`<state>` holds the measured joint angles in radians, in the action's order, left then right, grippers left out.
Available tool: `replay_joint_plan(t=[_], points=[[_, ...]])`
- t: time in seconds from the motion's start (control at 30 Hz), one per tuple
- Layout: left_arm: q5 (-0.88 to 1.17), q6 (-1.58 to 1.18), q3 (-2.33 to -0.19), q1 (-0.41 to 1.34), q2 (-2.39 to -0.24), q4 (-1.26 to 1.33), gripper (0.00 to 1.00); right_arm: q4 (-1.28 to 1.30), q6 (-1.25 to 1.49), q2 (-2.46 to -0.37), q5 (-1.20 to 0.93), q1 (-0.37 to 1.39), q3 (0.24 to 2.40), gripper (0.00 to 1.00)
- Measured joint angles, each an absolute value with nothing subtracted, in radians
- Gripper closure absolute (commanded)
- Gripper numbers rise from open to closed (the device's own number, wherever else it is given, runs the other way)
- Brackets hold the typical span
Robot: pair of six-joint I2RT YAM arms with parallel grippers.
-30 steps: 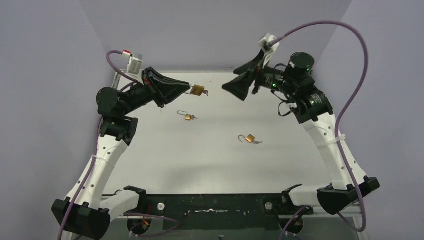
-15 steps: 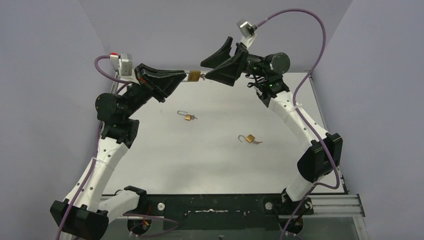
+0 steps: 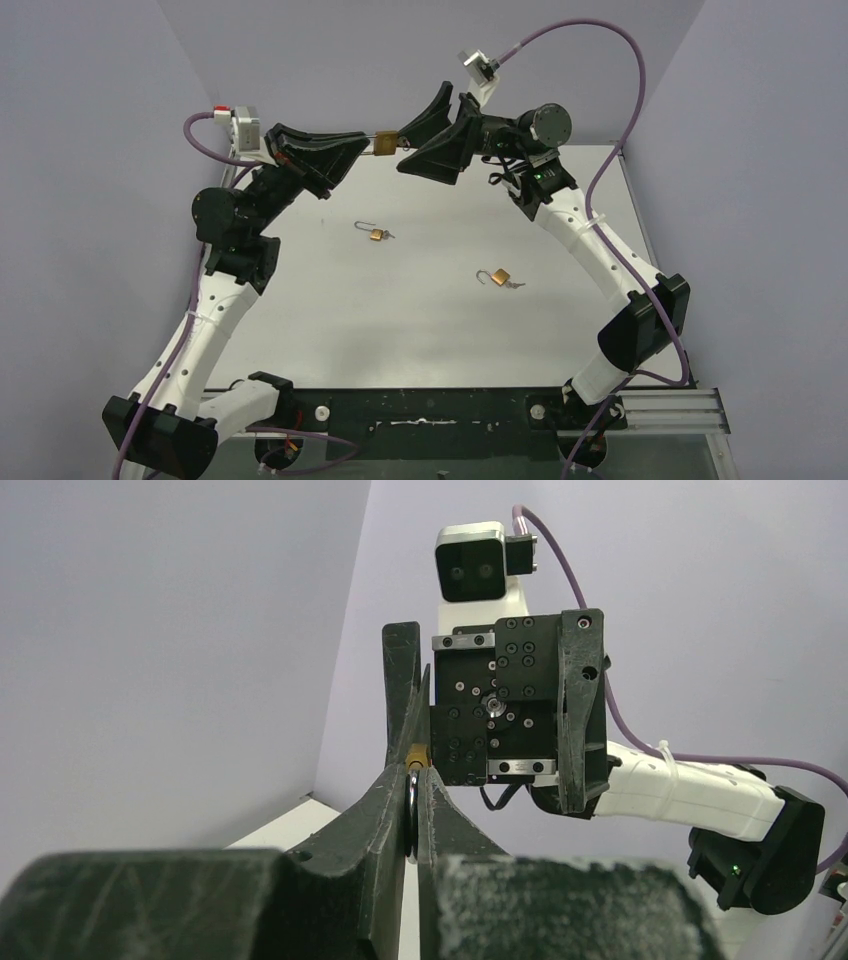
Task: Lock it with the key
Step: Lock the lock.
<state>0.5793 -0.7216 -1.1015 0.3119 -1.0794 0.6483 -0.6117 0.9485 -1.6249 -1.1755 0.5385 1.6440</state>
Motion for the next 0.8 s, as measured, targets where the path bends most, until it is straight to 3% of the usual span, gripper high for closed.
replay_joint_plan(t=[0.1,0.3,0.53,0.8], points=[[0.579,-0.723,-1.097,0.312,-1.082,0.652,1.0,-0.607,0.946,-1.627,-1.176,0.542,1.651,0.32],[0.58,-0.729,-1.096,0.313,-1.082,0.678,1.0,-0.606,0.954,-1.643,-1.173,0.546,1.681,0.53],[0.58,-0.729,-1.084,0.313,-1.082,0.69,1.0,-0.605,0.968,-1.682,-1.167,0.557,1.711,0.56],[0.583,-0.731,-1.078,0.314,-1.083,0.694,1.0,-0.579,0.965,-1.699,-1.161,0.566,1.719,1.0]])
